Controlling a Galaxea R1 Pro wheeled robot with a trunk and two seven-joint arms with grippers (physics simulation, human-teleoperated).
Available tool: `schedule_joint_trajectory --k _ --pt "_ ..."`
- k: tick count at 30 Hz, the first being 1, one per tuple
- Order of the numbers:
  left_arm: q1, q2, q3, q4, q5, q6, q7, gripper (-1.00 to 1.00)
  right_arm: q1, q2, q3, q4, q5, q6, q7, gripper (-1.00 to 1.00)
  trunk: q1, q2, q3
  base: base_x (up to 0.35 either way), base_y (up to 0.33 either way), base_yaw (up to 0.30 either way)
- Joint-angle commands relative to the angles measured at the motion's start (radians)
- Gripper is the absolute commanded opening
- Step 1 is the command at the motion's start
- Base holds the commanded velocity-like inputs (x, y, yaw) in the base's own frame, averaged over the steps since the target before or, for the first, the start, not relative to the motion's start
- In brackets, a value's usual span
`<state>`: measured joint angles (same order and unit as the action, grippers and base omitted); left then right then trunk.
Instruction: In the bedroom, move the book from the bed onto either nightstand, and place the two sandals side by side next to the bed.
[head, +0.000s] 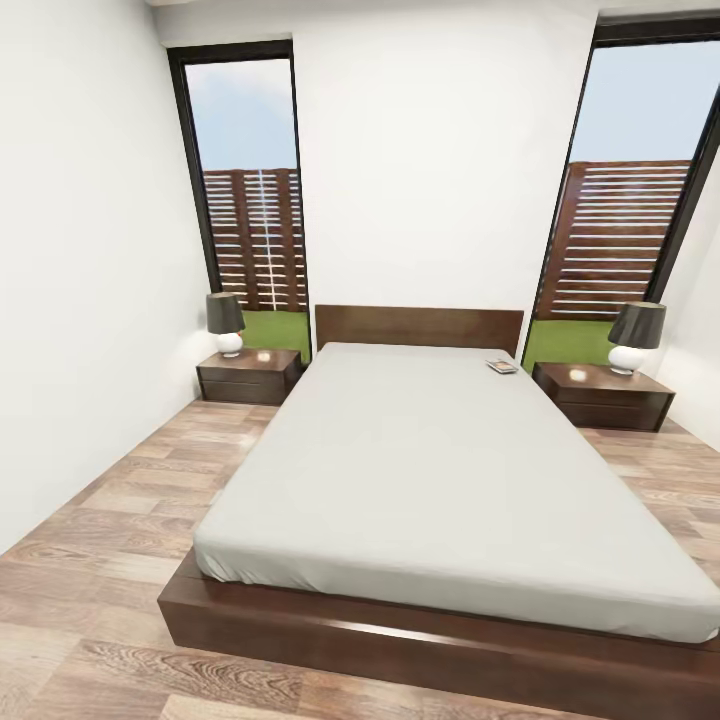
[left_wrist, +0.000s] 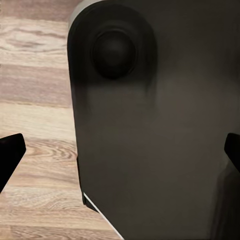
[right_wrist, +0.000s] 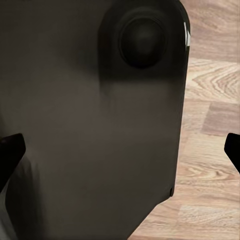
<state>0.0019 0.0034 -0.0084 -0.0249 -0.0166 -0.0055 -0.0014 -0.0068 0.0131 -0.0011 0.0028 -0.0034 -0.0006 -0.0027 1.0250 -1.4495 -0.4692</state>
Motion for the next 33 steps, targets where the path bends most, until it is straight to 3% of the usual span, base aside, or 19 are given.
schedule_joint_trajectory --k 1,33 --pt "0.000 0.000 -0.001 -0.002 -0.002 -0.001 0.000 1.00 -0.001 0.000 0.000 0.000 -0.001 -0.001 0.000 1.00 0.000 0.000 -0.001 0.000 0.000 0.000" --pt "0.001 0.004 -0.002 -0.003 -0.002 -0.027 0.001 1.00 -0.001 -0.001 0.003 0.002 0.009 -0.002 0.004 1.00 0.000 0.000 -0.001 0.000 0.000 0.000"
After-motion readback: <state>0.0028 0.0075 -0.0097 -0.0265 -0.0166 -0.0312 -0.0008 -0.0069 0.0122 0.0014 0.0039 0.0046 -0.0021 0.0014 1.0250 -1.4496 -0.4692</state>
